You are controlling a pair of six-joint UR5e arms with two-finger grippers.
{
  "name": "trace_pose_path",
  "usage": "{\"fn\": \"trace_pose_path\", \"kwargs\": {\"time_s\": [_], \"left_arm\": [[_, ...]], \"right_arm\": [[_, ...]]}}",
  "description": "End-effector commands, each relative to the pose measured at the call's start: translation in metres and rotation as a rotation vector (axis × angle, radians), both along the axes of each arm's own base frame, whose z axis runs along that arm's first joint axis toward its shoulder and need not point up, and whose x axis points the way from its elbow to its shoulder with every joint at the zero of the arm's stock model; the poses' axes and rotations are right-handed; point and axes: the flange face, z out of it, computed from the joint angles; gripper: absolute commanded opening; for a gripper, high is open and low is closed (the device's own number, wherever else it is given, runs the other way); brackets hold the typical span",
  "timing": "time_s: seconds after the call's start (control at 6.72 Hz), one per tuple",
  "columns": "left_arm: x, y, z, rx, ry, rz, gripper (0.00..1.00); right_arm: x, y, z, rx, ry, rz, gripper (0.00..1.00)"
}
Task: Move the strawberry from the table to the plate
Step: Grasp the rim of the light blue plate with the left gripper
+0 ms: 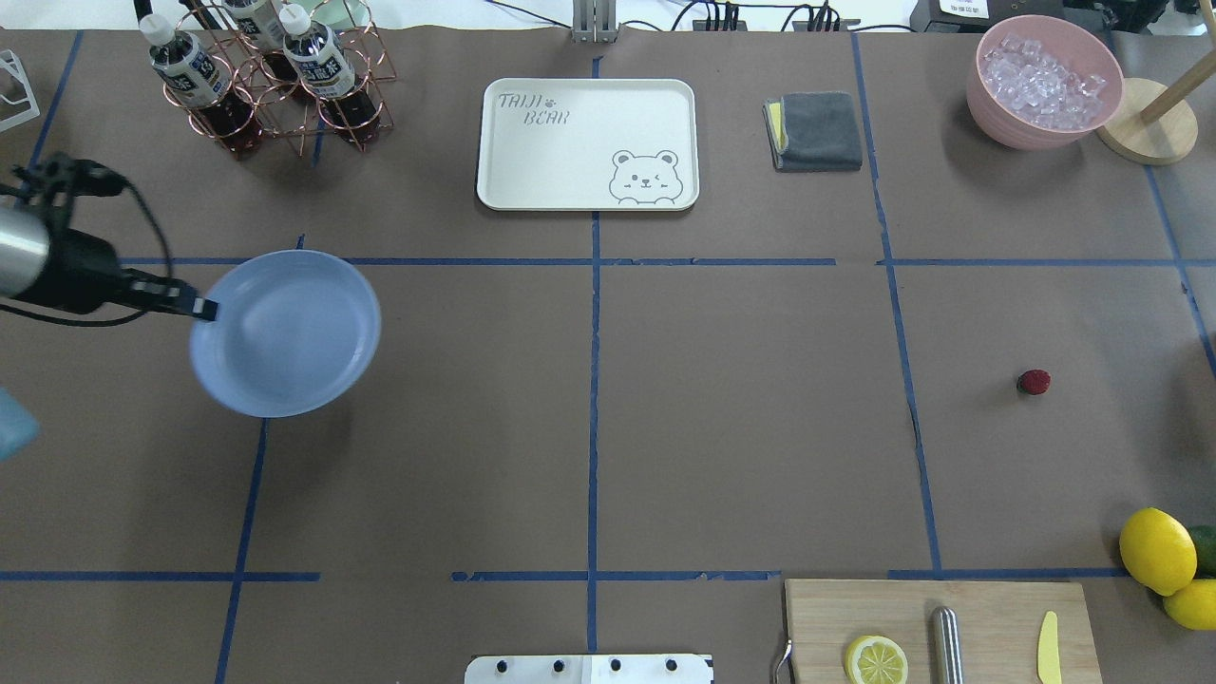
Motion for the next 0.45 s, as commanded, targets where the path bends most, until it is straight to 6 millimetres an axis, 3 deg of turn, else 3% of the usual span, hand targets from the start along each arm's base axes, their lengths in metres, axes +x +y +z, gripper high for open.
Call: {"fn": "trace_pose_path", "kwargs": {"time_s": [0.0,0.15,0.3], "left_arm": [[0.164,0.02,-0.102,-0.107,0.077,0.002,0.0],[0.213,0.028,-0.126,-0.094,0.084,-0.002,0.0],[0.231,0.035,-0.128,-0.084,0.075,-0.007,0.0]], "right_arm": [[0.001,0.001,0.004,-0.009,0.001,0.003,1.0],[0.001,0.001,0.003,-0.008,0.001,0.003,1.0],[0.001,0.001,0.003,-0.008,0.001,0.003,1.0]]}}
